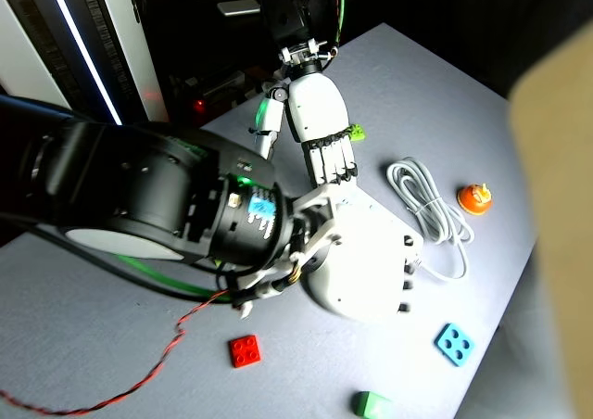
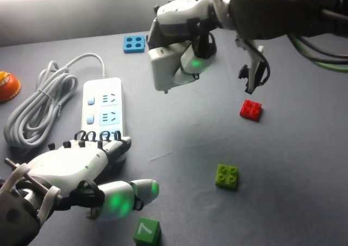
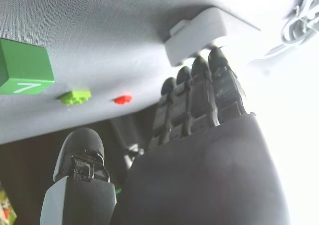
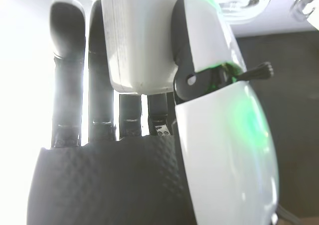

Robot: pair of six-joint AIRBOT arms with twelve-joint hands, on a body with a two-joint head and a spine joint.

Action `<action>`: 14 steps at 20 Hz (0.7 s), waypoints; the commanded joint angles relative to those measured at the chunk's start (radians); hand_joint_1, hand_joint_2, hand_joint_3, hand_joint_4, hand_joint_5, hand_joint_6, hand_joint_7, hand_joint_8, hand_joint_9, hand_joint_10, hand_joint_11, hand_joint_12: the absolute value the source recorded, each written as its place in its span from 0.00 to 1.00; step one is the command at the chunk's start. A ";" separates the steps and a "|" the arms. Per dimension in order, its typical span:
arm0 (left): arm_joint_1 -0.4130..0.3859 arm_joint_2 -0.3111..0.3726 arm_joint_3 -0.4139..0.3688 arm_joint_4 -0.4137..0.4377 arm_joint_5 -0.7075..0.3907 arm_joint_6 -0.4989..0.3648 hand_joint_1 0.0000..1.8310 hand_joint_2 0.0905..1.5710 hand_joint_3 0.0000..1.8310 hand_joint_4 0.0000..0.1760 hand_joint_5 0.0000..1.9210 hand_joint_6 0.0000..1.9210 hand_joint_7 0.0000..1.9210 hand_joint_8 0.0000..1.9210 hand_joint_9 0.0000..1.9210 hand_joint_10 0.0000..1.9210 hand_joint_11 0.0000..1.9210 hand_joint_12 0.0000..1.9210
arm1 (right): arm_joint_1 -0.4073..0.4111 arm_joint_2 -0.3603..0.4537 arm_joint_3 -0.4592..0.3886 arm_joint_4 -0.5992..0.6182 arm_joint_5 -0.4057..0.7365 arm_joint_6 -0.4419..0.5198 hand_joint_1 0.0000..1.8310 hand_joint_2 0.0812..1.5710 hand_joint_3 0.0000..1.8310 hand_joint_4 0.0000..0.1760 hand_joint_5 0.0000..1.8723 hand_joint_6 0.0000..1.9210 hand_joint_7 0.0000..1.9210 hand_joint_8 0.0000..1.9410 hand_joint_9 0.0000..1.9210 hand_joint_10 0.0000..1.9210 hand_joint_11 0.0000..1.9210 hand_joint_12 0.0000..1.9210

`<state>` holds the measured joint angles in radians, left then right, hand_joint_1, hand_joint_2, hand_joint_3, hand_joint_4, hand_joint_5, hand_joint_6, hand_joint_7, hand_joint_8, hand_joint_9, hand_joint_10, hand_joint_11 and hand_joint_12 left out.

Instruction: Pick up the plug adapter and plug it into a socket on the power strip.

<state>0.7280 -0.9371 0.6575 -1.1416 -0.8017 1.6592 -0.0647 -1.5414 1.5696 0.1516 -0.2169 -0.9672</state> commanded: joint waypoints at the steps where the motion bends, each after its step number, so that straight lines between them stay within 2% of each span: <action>1: -0.003 0.007 0.000 0.035 -0.055 -0.004 0.02 0.76 0.00 0.00 0.03 0.00 0.04 0.00 0.04 0.00 0.00 0.14 | 0.033 0.006 -0.002 0.010 0.124 0.045 0.75 0.72 0.00 0.00 0.45 0.50 0.49 0.54 0.44 0.73 0.41 0.75; 2: -0.003 0.007 0.001 0.035 -0.055 -0.004 0.00 0.76 0.00 0.00 0.03 0.00 0.04 0.00 0.04 0.00 0.00 0.09 | 0.042 0.007 -0.002 0.010 0.123 0.091 0.74 0.73 0.00 0.00 0.43 0.53 0.47 0.58 0.43 0.76 0.38 0.78; 3: -0.003 0.007 0.002 0.035 -0.055 -0.004 0.00 0.76 0.00 0.00 0.03 0.00 0.04 0.00 0.04 0.00 0.00 0.09 | 0.048 0.007 -0.001 0.015 0.119 0.110 0.74 0.73 0.00 0.00 0.43 0.53 0.47 0.58 0.43 0.76 0.38 0.78; 8: -0.003 0.006 0.002 0.035 -0.057 -0.004 0.01 0.76 0.00 0.00 0.04 0.00 0.05 0.00 0.04 0.00 0.00 0.11 | 0.052 0.007 -0.017 0.028 0.120 0.121 0.75 0.72 0.00 0.00 0.44 0.51 0.48 0.57 0.43 0.75 0.39 0.77; 10: -0.002 0.006 0.003 0.035 -0.057 -0.004 0.00 0.76 0.00 0.00 0.03 0.00 0.05 0.00 0.04 0.00 0.00 0.08 | 0.049 0.003 -0.020 0.028 0.135 0.125 0.75 0.72 0.00 0.00 0.44 0.51 0.49 0.55 0.44 0.74 0.40 0.76; 11: -0.002 0.005 0.003 0.035 -0.057 -0.004 0.00 0.76 0.00 0.00 0.03 0.00 0.05 0.00 0.04 0.00 0.00 0.08 | 0.043 0.001 -0.021 0.028 0.150 0.093 0.75 0.72 0.00 0.00 0.44 0.51 0.49 0.55 0.44 0.74 0.40 0.76; 12: -0.002 0.003 0.003 0.035 -0.057 -0.004 0.00 0.76 0.00 0.00 0.04 0.00 0.05 0.00 0.04 0.00 0.00 0.10 | 0.028 -0.002 -0.021 0.124 0.184 -0.086 0.75 0.70 0.00 0.00 0.47 0.47 0.51 0.51 0.48 0.71 0.41 0.76; 13: -0.001 0.003 0.002 0.035 -0.059 -0.004 0.00 0.76 0.00 0.00 0.03 0.00 0.04 0.00 0.04 0.00 0.00 0.09 | 0.020 -0.005 -0.024 0.271 0.205 -0.285 0.75 0.72 0.00 0.00 0.44 0.51 0.49 0.55 0.45 0.74 0.39 0.77; 14: 0.000 0.003 0.002 0.035 -0.059 -0.004 0.00 0.76 0.00 0.00 0.02 0.00 0.04 0.00 0.03 0.00 0.00 0.09 | 0.013 -0.010 -0.035 0.480 0.239 -0.557 0.75 0.72 0.00 0.00 0.43 0.52 0.48 0.56 0.44 0.74 0.39 0.77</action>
<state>0.7284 -0.9371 0.6586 -1.1427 -0.8009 1.6592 -0.0681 -1.5517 1.5375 0.6567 -0.1112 -1.5734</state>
